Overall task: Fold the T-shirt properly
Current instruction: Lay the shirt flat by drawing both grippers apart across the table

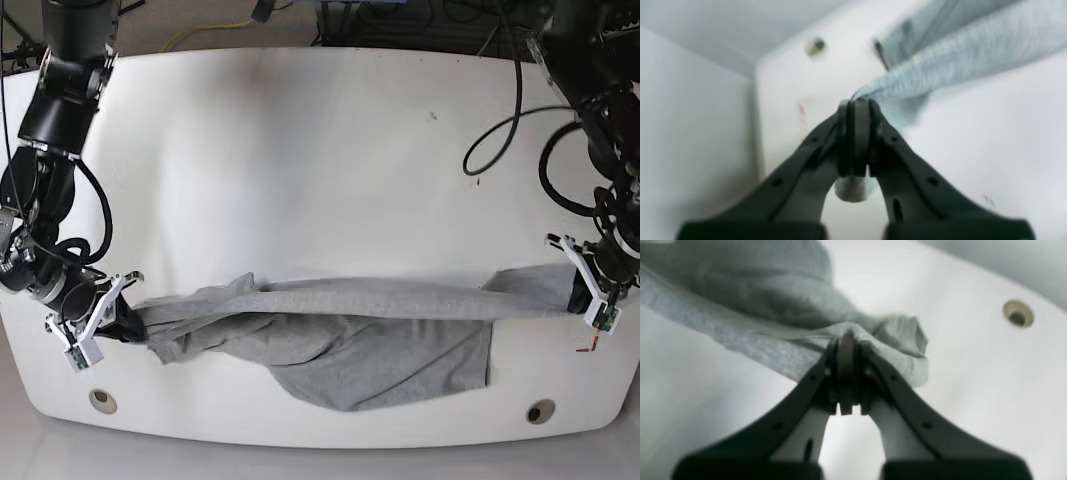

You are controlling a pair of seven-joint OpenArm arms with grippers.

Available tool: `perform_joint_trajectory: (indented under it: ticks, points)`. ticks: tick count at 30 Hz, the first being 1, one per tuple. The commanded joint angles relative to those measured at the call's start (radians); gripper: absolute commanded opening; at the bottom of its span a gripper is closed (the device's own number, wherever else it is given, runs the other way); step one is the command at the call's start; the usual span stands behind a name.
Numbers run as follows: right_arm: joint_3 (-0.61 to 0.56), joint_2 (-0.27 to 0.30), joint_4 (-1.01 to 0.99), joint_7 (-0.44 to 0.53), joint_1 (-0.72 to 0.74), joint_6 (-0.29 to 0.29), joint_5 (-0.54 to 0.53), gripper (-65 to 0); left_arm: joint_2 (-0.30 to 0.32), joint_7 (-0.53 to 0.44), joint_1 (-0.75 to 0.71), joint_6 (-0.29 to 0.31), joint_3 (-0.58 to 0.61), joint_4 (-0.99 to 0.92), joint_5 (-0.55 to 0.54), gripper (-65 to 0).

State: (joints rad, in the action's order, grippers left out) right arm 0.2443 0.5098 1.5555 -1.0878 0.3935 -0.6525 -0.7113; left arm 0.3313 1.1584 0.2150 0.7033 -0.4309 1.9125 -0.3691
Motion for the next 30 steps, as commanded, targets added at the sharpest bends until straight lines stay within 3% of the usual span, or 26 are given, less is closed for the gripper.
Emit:
perform_joint_trajectory:
  ticks: [1,10,18,26,30]
  points:
    - [0.036,0.008,0.072,0.028,-0.023,0.006,-0.008,-65.0,0.005,-0.022,-0.039,-0.005,-0.029,0.026,0.003,-65.0]
    - [0.191,-0.053,0.21,0.028,-0.337,0.01,-0.008,-65.0,0.021,-0.126,-0.303,-0.005,-0.062,0.029,0.011,-65.0]
    - [0.306,-0.182,0.326,0.028,-0.569,0.012,-0.008,-65.0,0.033,-0.28,-0.504,-0.005,-0.067,0.028,0.011,-65.0]
    - [0.326,-0.299,0.329,0.028,-0.646,0.017,0.0,-65.0,0.032,-0.363,-0.559,-0.005,-0.044,0.006,0.012,-65.0]
    - [0.372,-0.322,0.293,0.028,-0.655,0.017,0.0,-65.0,0.033,-0.366,-0.578,-0.005,-0.046,-0.008,0.014,-65.0]
